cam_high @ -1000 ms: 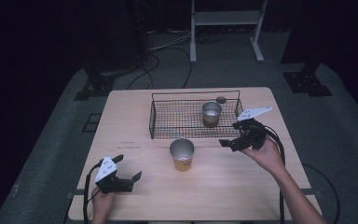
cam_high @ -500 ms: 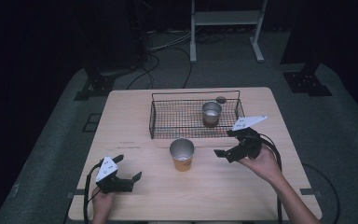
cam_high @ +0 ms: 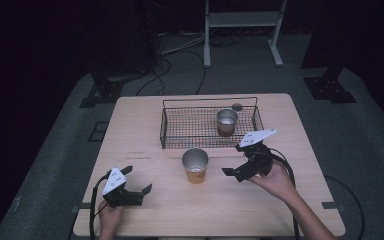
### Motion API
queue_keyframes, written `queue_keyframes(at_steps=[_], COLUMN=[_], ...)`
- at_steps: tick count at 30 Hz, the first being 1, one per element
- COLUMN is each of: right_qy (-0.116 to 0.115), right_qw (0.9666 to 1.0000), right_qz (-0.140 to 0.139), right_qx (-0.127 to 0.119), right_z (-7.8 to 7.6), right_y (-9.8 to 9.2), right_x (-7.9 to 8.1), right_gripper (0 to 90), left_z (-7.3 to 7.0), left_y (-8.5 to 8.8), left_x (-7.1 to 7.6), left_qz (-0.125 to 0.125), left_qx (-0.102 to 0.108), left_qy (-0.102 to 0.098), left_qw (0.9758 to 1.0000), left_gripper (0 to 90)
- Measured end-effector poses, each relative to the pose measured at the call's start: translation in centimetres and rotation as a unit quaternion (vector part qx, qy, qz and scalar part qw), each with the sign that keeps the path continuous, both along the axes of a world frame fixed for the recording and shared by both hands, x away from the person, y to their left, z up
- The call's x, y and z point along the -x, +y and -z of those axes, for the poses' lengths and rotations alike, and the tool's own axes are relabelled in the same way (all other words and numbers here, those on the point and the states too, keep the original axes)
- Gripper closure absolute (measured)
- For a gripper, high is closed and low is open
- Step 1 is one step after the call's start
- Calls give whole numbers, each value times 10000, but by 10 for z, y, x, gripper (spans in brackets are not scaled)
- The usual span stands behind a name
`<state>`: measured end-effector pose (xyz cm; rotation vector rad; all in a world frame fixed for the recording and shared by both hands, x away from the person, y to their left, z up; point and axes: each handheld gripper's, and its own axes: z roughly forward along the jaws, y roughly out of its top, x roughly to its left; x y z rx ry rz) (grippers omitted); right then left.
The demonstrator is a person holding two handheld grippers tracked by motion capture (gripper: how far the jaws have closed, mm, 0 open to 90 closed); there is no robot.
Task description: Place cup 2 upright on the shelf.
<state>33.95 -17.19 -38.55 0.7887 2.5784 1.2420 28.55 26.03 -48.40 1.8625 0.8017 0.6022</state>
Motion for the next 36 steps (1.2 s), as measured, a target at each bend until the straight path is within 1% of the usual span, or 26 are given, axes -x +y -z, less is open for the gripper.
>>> queue_keyframes(at_steps=[6,12,15,18,23,32,34,36], right_qy=[-18,-52,-32,-22,-42,1,-24,-36], right_qw=[10000,9998,9998,9997,9996,9994,9994,9993], right_qz=[-97,-177,-211,-244,-270,-334,-349,-365], right_qx=[-11,37,38,-13,-16,-19,25,19], right_z=[2,6,8,10,13,20,21,22], right_y=[9,20,24,28,36,46,49,51], right_x=[2,3,3,3,2,1,1,1], right_gripper=[19,19,18,18,18,18,18,8], left_z=[0,0,0,0,0,0,0,0], left_y=[0,0,0,1,0,0,0,0], left_x=[0,0,0,0,0,0,0,0], left_qz=[-1,1,-5,4,-7,-14,-15,-13], left_qx=[8,8,6,-14,24,47,48,45], left_qy=[0,8,14,2,4,4,4,-2], left_qw=[10000,10000,10000,10000,10000,10000,10000,10000], left_gripper=[0,0,0,0,0,0,0,0])
